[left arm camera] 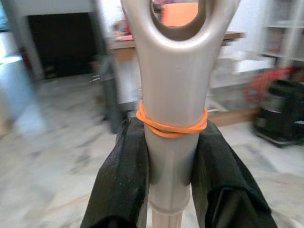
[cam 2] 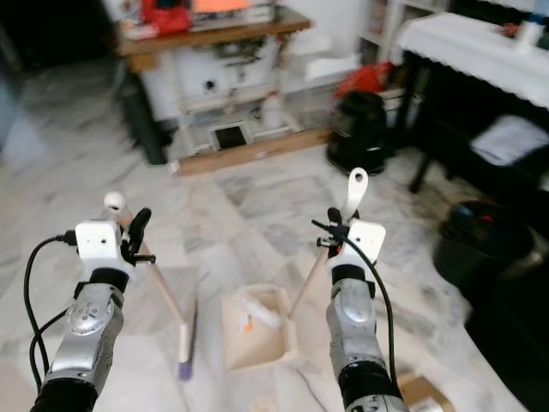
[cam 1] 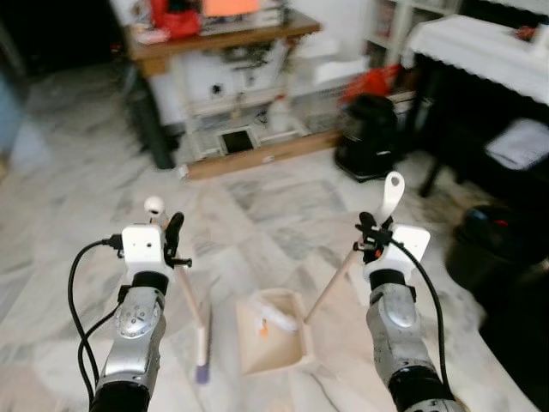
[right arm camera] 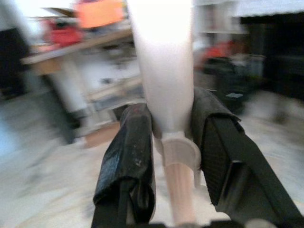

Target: Sweep floor

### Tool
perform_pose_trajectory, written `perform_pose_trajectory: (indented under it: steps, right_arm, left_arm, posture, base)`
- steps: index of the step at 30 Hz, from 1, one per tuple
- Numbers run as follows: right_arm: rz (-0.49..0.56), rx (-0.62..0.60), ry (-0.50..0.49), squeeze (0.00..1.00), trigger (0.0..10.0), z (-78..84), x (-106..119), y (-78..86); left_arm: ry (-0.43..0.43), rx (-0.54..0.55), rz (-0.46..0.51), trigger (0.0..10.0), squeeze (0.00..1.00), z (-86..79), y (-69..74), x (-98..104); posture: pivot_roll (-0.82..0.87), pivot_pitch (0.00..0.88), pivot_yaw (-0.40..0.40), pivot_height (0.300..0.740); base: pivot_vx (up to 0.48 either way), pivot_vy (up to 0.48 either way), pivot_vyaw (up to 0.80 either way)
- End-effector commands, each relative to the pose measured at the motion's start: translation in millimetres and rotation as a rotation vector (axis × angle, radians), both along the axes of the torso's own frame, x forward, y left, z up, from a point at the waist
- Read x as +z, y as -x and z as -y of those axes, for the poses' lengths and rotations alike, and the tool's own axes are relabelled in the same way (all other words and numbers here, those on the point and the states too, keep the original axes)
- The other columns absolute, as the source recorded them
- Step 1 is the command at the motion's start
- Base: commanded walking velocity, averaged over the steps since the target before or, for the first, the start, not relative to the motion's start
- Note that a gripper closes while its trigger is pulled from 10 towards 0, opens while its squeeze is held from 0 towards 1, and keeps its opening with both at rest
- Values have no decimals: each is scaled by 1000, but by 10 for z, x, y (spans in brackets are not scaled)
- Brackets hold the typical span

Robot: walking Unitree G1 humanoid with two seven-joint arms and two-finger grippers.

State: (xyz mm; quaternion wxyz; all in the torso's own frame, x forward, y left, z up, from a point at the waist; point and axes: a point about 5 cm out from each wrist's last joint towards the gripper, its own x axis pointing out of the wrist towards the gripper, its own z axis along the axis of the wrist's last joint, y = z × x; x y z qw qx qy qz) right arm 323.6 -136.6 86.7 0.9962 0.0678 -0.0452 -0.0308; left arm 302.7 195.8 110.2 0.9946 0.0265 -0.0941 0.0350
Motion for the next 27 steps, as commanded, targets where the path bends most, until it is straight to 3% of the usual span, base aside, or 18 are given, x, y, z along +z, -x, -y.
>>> perform_pose_trajectory:
  steps: [1, 27]
  right_arm:
    - [57, -25, -5, 0, 10000, 73, 134, -45]
    - [48, -19, -24, 0, 10000, 43, 109, -25]
  left_arm:
    - [-30, -8, 42, 10000, 0, 27, -30, 98]
    - [-53, 16, 52, 10000, 0, -13, 14, 107]
  posture:
    - [33, 0, 38, 740]
    - [48, 0, 39, 740]
  base:
    - [0, 0, 800]
    - [0, 0, 800]
